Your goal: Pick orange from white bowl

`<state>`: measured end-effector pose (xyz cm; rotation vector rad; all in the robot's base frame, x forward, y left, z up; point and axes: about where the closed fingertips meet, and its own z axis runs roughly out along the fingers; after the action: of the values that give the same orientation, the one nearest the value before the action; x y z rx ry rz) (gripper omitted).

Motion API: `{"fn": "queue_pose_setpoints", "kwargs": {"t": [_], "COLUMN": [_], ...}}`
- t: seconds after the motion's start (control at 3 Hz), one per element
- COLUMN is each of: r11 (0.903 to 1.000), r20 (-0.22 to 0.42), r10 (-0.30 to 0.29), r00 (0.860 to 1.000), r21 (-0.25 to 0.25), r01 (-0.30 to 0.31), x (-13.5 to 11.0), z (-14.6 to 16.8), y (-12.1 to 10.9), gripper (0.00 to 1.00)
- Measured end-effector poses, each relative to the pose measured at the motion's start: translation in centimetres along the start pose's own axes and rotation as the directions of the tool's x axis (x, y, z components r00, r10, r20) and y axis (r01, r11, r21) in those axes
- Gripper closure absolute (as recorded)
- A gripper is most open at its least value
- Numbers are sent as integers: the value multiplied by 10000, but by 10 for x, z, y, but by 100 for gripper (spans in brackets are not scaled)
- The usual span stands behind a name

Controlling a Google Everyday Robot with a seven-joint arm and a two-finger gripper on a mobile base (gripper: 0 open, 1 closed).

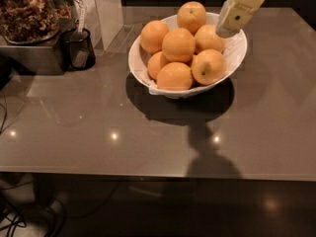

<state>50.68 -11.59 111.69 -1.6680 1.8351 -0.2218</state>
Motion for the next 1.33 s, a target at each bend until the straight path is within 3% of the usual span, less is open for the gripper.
{"fn": "queue_pose_setpoints", "kwargs": {"t": [0.33,0.67,1.0,1.33], "r11": [9998,9970,9948,9967], "r20": [-33,-123,-129,-345], "r10": [33,-267,-383,-210], "r00": [10000,9996,9992,9992], "r21": [193,720,935,771], "r01": [-32,275,393,237], "x": [-8,-12,-10,3], "z": [-18,-28,-18,3], "y": [-6,-31,-56,-69], "gripper": [0,0,0,0]}}
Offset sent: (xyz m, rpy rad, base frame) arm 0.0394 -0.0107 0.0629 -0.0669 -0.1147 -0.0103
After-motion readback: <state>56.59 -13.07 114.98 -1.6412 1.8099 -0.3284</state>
